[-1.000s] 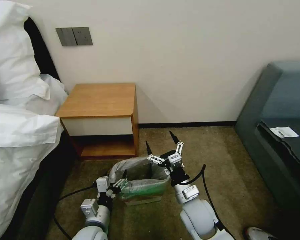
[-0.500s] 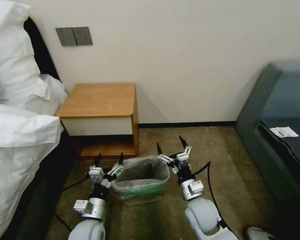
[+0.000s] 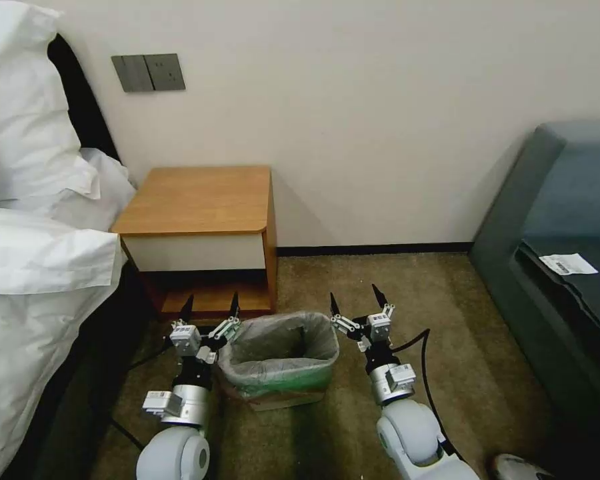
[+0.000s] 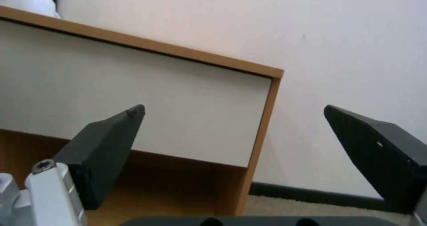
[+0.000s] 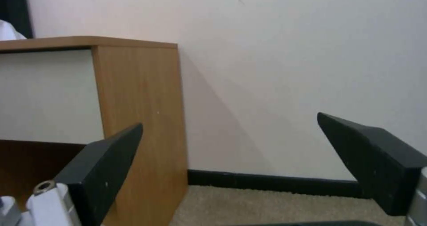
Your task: Pick up the garbage bag from the table and place it over the trash can.
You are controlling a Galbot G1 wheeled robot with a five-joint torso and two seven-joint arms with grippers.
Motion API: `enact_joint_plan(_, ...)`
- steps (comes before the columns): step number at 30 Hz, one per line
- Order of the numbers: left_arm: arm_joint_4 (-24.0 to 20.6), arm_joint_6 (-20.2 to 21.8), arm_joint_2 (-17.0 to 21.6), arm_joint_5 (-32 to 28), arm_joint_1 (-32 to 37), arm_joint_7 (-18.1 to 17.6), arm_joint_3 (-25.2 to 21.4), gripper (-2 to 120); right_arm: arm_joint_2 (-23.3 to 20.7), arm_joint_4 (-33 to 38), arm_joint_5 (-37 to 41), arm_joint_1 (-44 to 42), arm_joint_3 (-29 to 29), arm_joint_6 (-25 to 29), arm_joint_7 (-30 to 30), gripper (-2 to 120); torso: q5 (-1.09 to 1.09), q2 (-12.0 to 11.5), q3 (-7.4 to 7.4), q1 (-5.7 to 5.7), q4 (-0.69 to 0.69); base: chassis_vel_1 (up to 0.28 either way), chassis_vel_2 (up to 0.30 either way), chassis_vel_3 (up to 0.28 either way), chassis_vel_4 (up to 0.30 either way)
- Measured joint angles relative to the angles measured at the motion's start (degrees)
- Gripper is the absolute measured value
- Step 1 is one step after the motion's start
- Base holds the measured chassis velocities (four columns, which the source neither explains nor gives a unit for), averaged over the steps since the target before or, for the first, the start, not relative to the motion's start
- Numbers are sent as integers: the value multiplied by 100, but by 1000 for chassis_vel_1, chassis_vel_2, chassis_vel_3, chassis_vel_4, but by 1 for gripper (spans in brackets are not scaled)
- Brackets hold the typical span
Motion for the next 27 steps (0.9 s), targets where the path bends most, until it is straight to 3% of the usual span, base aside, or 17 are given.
enact_joint_plan(27,-6,41,-14,18,23,-23,6,99,10,14,23,-2,16,8,-103,100,0,0,0,0,0,0,0,0,0)
